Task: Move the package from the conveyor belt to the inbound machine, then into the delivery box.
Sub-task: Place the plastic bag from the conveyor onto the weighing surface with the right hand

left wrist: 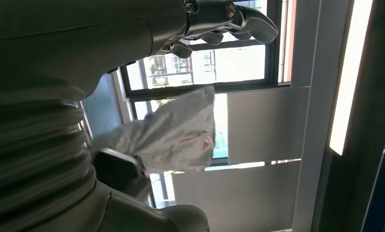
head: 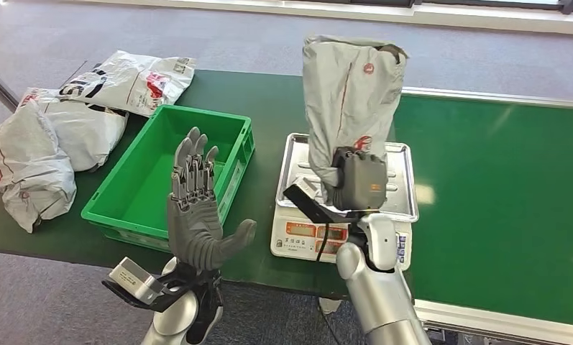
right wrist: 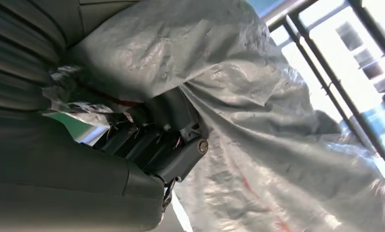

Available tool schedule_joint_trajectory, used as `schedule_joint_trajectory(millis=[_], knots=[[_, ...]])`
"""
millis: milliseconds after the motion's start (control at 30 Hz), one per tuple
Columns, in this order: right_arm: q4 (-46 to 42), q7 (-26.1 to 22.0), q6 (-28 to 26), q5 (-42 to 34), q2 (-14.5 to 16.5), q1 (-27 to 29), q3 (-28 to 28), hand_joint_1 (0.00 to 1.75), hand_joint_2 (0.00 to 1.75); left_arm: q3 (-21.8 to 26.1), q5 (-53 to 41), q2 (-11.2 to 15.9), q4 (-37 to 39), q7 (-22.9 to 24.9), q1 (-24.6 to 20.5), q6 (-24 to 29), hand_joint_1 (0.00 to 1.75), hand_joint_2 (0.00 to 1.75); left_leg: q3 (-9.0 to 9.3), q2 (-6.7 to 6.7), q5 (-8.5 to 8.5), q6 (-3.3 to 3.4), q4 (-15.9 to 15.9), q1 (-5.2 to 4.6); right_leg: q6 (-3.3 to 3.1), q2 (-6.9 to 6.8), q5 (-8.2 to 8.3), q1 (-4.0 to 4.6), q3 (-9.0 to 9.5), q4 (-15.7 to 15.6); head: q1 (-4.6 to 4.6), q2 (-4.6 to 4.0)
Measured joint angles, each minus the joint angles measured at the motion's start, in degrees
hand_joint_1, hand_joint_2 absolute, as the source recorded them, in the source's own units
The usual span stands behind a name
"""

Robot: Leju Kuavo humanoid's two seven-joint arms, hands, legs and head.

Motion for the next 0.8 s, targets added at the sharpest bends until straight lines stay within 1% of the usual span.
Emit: schedule_joint_trajectory(millis=[67,133,400,533,667,800], knots=[[2.81,0.00,0.14,-0.59,-0.02,-0.45,3.30,1.75,1.75,-0.27,0.20,0.04,0.07,0.01,-0.08,0.33,0.00,1.75,-0.01,0.08,-0.03,-0.02,0.00,0.00,0.00,0.09,0.00,-0.02,-0.05,0.00,0.00,0.00],[4.38,-0.06,0.21,-1.02,-0.05,-0.69,5.44,1.75,1.75,-0.36,0.24,0.04,0.14,0.01,-0.11,0.50,0.00,1.75,-0.03,0.07,-0.04,-0.02,0.00,-0.01,0.00,0.08,-0.01,-0.03,-0.06,-0.01,0.01,0.00],[7.80,-0.34,0.44,-2.03,-0.30,-1.35,8.81,1.75,1.75,-0.45,0.25,0.06,0.64,-0.01,-0.26,1.28,0.00,1.75,-0.01,0.10,-0.04,-0.01,0.01,-0.02,0.01,0.08,0.01,-0.04,-0.05,-0.02,0.01,0.00],[8.60,-0.10,0.09,-2.60,-0.40,-1.56,9.73,0.00,1.75,-0.45,0.25,0.07,0.81,0.01,-0.31,2.07,0.00,1.75,0.00,0.11,-0.04,-0.01,0.01,-0.02,0.00,0.08,0.01,-0.03,-0.06,-0.02,0.01,0.00],[8.78,0.71,-0.39,-2.80,-0.50,-2.05,10.42,0.00,0.00,-0.50,0.35,0.07,1.05,0.01,-0.53,2.77,0.00,1.75,0.01,0.14,-0.04,-0.01,0.01,-0.02,0.00,0.09,0.01,-0.03,-0.06,-0.02,0.00,0.00],[7.23,1.33,-0.57,-0.43,-0.54,-1.93,10.55,0.00,0.00,-0.52,0.64,0.07,1.37,0.00,-1.19,3.41,0.00,1.75,0.00,0.14,-0.04,-0.01,0.01,-0.02,0.00,0.09,0.01,-0.03,-0.06,-0.02,0.00,0.00]])
